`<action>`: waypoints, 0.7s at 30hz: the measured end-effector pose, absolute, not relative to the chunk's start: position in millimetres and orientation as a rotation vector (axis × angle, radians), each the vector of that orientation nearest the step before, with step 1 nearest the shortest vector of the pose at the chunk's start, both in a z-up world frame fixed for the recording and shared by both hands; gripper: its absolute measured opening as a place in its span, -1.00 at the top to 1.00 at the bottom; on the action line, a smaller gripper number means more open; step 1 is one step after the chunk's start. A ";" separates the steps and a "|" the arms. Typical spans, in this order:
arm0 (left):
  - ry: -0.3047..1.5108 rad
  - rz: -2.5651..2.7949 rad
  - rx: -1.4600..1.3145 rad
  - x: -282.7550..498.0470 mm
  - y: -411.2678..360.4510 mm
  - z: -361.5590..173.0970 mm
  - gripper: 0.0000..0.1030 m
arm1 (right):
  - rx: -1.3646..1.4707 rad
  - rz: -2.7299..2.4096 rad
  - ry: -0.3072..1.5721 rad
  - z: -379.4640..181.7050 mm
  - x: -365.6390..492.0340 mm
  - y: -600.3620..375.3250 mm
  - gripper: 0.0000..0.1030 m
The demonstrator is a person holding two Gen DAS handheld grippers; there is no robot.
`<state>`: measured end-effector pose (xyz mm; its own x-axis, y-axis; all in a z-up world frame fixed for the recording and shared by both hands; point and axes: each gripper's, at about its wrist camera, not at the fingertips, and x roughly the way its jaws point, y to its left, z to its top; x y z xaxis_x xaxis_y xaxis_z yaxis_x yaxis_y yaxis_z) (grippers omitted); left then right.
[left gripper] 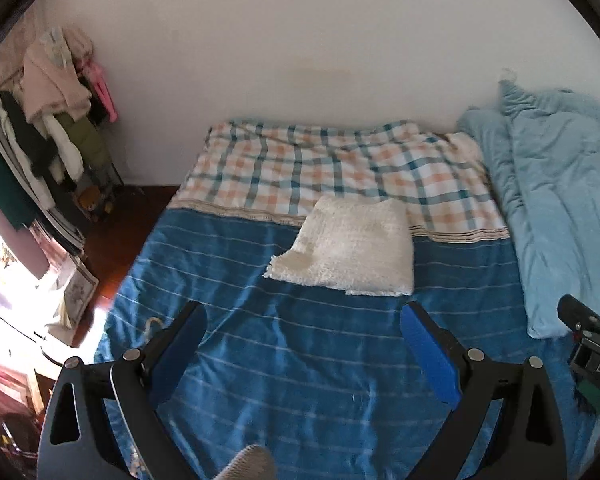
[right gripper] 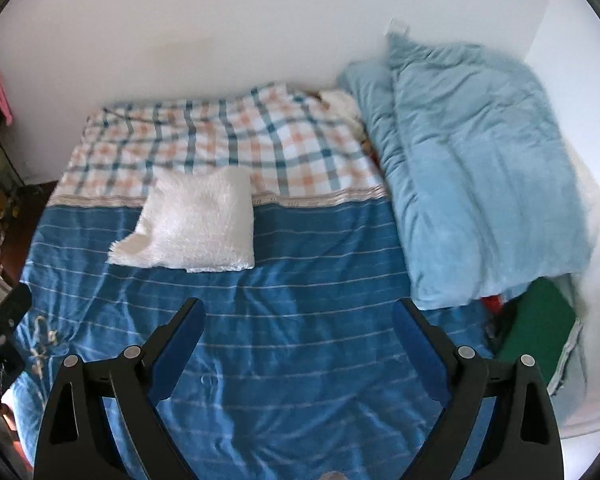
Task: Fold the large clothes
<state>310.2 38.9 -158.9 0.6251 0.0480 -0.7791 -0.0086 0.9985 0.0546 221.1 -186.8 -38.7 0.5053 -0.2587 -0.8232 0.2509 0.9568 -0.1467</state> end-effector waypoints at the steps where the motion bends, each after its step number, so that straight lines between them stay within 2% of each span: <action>1: 0.883 0.035 0.051 296.5 38.6 -143.3 -0.92 | -0.006 -0.304 0.981 -23.5 207.1 -187.1 -0.86; 10: 0.775 0.048 0.030 204.7 45.3 -43.2 -0.92 | -0.001 -0.274 0.867 96.1 92.5 -184.3 -0.86; 21: 0.717 0.038 0.026 143.7 46.3 -9.3 -0.92 | -0.014 -0.234 0.774 162.4 5.8 -167.7 -0.86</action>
<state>143.7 46.3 -9.3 0.7532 0.0433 -0.6563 -0.0257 0.9990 0.0365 5.8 -167.7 162.4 0.6907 -0.2143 -0.6907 0.2043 0.9740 -0.0979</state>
